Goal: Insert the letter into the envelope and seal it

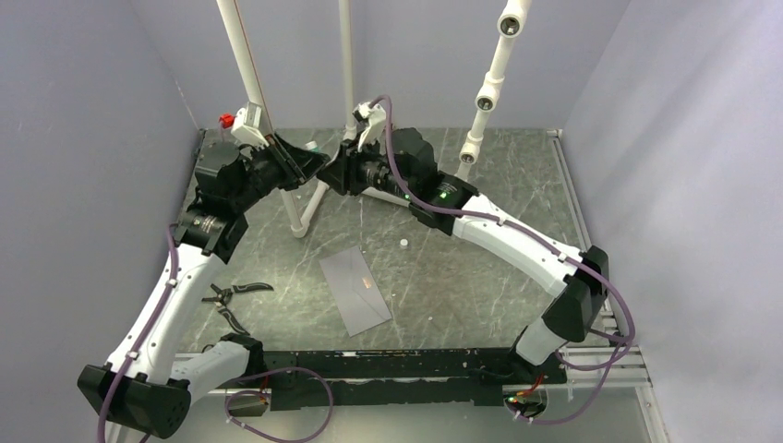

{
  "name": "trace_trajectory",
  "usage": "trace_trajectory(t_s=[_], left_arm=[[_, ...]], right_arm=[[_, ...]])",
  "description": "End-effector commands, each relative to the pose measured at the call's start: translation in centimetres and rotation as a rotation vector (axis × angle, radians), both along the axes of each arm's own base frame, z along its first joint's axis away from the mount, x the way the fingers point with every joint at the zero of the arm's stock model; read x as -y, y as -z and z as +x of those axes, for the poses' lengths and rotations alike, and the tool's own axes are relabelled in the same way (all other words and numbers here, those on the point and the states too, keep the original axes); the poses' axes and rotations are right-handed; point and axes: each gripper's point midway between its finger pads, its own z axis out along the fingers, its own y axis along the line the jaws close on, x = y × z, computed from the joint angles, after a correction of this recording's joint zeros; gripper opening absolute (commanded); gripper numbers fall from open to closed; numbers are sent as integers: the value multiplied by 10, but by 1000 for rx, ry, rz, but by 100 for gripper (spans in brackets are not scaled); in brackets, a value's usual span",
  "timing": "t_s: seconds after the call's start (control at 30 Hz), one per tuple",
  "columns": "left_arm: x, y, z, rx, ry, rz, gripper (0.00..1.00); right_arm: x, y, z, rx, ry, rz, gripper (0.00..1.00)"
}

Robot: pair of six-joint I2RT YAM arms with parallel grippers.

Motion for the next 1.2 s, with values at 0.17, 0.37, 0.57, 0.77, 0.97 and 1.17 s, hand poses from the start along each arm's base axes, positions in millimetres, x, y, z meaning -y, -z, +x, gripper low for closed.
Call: trace_trajectory(t_s=[0.17, 0.37, 0.57, 0.77, 0.97, 1.17], left_arm=[[3, -16, -27, 25, 60, -42, 37], [5, -17, -41, -1, 111, 0, 77], [13, -19, -63, -49, 234, 68, 84], [22, -15, -72, -84, 306, 42, 87], [35, -16, -85, -174, 443, 6, 48], [44, -19, -101, -184, 555, -61, 33]], right_arm=[[9, -33, 0, 264, -27, 53, 0], [24, -25, -22, 400, -154, -72, 0], [38, -13, -44, 458, -276, -182, 0], [44, -9, -60, 475, -347, -209, 0], [46, -3, -69, 501, -413, -250, 0], [50, -1, -71, 529, -428, -276, 0]])
